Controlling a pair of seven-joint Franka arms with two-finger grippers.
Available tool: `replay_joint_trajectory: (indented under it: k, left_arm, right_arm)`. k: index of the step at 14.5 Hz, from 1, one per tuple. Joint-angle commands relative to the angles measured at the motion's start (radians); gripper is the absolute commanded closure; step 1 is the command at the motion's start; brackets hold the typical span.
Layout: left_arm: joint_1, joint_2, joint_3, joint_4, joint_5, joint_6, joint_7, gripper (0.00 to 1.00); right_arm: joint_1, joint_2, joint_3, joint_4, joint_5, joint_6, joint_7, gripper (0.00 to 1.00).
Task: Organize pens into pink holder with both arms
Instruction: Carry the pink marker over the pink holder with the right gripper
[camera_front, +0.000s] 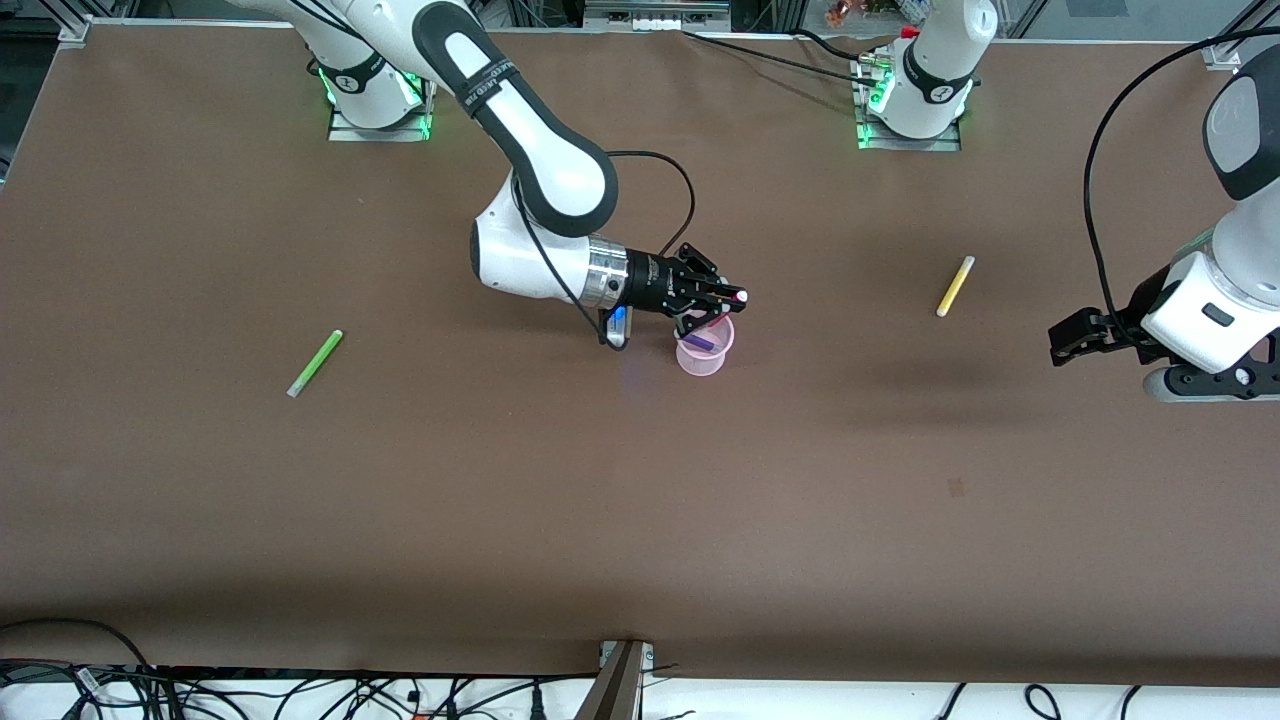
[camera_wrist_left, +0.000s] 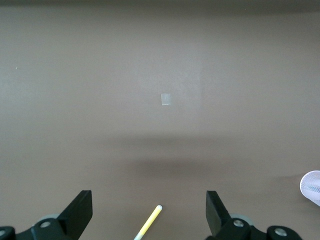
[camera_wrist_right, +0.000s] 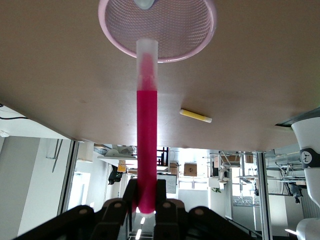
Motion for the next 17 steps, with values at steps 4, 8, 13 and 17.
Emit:
replay_joint_trajectory:
  k: [4,8,13,17]
  left_arm:
    - [-0.005,-0.019,0.006,-0.030,-0.005,0.018,0.026,0.00]
    - [-0.007,-0.010,0.004,-0.027,-0.003,0.024,0.026,0.00]
    - [-0.007,0.003,0.006,-0.025,0.001,0.038,0.026,0.00]
    - [-0.017,0.006,0.004,-0.011,0.003,0.036,0.024,0.00]
  right_arm:
    - [0.028,0.076,-0.005,0.069,0.014,0.044,-0.014,1.00]
    - [0.028,0.096,-0.005,0.067,0.015,0.045,-0.058,1.00]
    - [0.026,0.113,-0.006,0.067,0.020,0.045,-0.096,1.00]
    - [0.026,0.113,-0.006,0.067,0.020,0.045,-0.110,0.64]
